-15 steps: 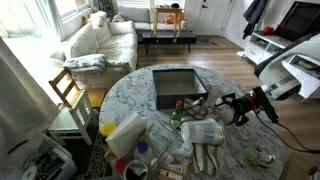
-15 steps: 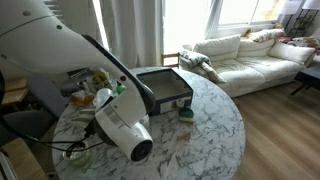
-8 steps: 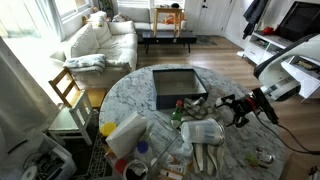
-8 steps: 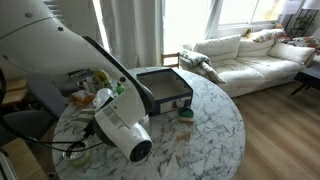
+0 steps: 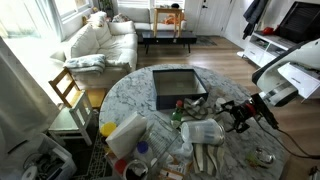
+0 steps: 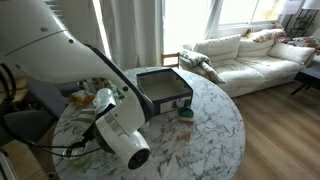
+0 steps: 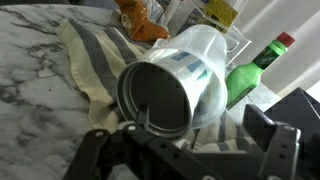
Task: Put the plastic jar on it's side then take the metal cup out of it
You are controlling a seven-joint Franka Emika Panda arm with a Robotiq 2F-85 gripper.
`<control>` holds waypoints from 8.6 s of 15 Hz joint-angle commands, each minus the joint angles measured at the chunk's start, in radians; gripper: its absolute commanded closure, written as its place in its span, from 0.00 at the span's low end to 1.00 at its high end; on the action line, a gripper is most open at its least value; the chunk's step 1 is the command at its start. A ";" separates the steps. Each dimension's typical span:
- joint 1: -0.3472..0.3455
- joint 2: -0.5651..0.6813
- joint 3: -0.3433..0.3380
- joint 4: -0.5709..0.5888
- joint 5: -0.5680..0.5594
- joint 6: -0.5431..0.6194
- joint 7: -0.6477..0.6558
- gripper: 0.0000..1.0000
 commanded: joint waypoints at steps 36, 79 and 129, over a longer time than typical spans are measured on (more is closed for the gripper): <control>-0.006 -0.020 -0.014 0.045 0.012 -0.046 0.145 0.99; 0.135 -0.387 0.118 -0.007 -0.980 0.616 0.447 0.99; 0.166 -0.651 0.144 -0.113 -0.838 0.521 0.580 0.00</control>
